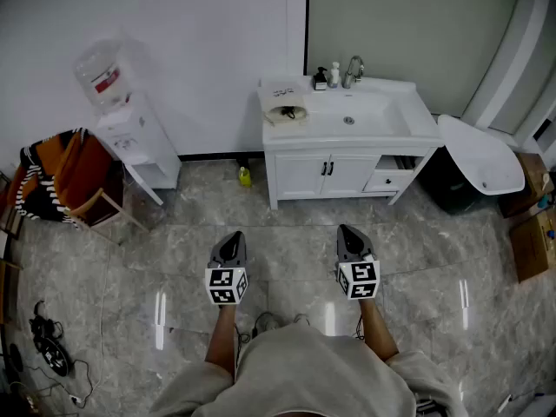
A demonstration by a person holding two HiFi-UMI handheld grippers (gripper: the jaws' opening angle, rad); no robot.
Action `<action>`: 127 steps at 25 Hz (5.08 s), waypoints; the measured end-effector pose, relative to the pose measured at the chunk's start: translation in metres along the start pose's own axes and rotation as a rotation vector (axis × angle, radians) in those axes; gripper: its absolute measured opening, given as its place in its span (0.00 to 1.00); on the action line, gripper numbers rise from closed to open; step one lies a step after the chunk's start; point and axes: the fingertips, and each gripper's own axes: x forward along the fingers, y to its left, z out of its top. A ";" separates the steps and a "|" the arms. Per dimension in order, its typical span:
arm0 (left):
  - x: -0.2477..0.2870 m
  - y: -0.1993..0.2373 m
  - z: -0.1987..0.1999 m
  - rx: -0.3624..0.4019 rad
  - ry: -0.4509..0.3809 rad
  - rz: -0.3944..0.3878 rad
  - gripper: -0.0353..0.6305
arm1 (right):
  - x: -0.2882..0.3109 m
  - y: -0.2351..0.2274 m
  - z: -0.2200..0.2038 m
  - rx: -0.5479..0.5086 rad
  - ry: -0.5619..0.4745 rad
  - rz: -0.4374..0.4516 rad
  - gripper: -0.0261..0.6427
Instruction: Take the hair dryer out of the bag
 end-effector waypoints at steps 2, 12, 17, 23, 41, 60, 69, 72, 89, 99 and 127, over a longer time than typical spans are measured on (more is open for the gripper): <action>0.000 -0.001 -0.001 0.000 0.001 -0.001 0.07 | 0.000 0.002 -0.001 -0.001 0.000 0.002 0.04; 0.000 -0.009 -0.002 -0.005 0.008 0.009 0.07 | -0.001 -0.005 -0.007 0.010 0.008 0.013 0.04; 0.002 -0.019 -0.006 0.003 0.011 0.015 0.07 | -0.001 -0.010 -0.012 0.019 0.007 0.026 0.04; 0.006 -0.034 -0.011 0.020 0.025 0.009 0.08 | 0.002 -0.015 -0.023 0.005 0.028 0.055 0.11; 0.058 -0.051 -0.011 0.024 0.021 -0.049 0.47 | 0.043 -0.024 -0.030 -0.021 0.029 0.145 0.52; 0.221 0.048 0.020 0.002 0.026 -0.131 0.47 | 0.218 -0.037 0.007 -0.042 0.052 0.080 0.51; 0.293 0.106 0.051 0.011 0.017 -0.162 0.47 | 0.304 -0.037 0.034 -0.037 0.066 0.053 0.51; 0.314 0.125 0.056 0.010 0.019 -0.170 0.47 | 0.331 -0.035 0.043 -0.041 0.061 0.046 0.50; 0.400 0.167 0.062 0.035 0.058 -0.251 0.47 | 0.415 -0.044 0.043 -0.006 0.094 -0.012 0.48; 0.426 0.177 0.055 0.037 0.083 -0.241 0.47 | 0.449 -0.049 0.035 -0.005 0.112 0.020 0.48; 0.655 0.194 0.098 0.079 0.182 -0.154 0.47 | 0.691 -0.171 0.065 0.015 0.143 0.196 0.48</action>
